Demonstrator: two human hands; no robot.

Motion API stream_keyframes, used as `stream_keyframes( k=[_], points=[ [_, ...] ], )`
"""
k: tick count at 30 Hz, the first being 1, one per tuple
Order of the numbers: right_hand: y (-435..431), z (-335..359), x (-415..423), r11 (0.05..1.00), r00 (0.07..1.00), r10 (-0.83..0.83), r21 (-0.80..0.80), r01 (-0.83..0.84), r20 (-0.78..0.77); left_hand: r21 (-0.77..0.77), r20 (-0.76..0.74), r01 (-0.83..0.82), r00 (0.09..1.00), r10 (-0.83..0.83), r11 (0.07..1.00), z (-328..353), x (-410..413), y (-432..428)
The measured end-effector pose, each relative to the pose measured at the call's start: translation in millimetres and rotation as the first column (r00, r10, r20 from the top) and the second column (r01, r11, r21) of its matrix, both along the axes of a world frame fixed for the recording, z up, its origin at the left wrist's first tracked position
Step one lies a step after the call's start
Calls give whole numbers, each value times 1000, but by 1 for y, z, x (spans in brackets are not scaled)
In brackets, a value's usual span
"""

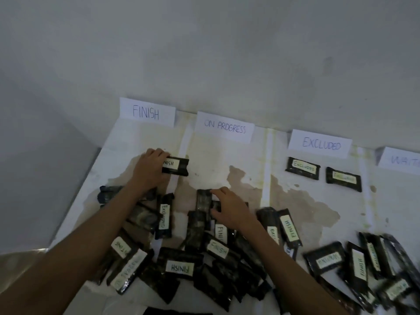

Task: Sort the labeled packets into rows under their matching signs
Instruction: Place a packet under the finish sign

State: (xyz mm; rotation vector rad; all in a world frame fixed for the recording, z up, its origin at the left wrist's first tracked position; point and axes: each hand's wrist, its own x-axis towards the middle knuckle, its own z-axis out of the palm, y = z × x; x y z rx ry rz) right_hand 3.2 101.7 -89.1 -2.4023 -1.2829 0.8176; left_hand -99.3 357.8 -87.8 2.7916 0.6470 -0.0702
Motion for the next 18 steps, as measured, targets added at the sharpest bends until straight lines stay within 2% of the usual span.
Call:
stream_keyframes(
  k=[9,14,18],
  points=[
    [43,-30,-13,990,990,-129,-47,132,63,-16,-15,58,998,-58,998,-32,59,90],
    [52,-39,-25,982,968,-174,-41,184,181,-64,-26,24,999,-25,998,-46,78,113],
    [60,-36,-37,942,923,-285,-103,320,260,-73,-34,1,999,-3,997,-54,76,122]
  ],
)
